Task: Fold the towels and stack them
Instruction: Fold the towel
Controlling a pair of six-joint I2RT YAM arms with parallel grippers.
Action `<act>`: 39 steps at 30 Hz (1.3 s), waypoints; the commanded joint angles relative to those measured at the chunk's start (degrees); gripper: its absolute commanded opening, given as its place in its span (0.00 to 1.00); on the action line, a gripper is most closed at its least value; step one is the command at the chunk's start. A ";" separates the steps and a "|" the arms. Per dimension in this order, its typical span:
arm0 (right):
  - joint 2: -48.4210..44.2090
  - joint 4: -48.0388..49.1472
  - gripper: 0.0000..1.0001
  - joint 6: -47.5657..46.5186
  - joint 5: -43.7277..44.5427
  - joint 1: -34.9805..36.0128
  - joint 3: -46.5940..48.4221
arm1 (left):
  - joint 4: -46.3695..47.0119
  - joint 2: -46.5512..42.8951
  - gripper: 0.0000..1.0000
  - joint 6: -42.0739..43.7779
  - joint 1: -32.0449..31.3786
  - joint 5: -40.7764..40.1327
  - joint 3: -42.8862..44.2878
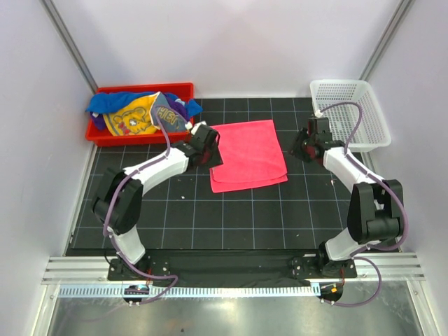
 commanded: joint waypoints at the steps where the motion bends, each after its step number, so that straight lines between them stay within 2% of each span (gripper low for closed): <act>1: -3.33 -3.02 0.43 -0.64 1.04 -0.02 -1.80 | -2.94 -2.53 0.46 -6.01 -0.30 -3.90 -2.84; 13: -5.18 -2.58 0.42 0.32 0.68 1.21 -6.98 | -0.66 -1.21 0.51 -8.39 -1.45 -2.58 -5.93; 39: -4.57 -0.91 0.40 0.67 0.68 2.09 -9.89 | 2.25 2.39 0.43 -9.45 -1.71 0.23 -7.25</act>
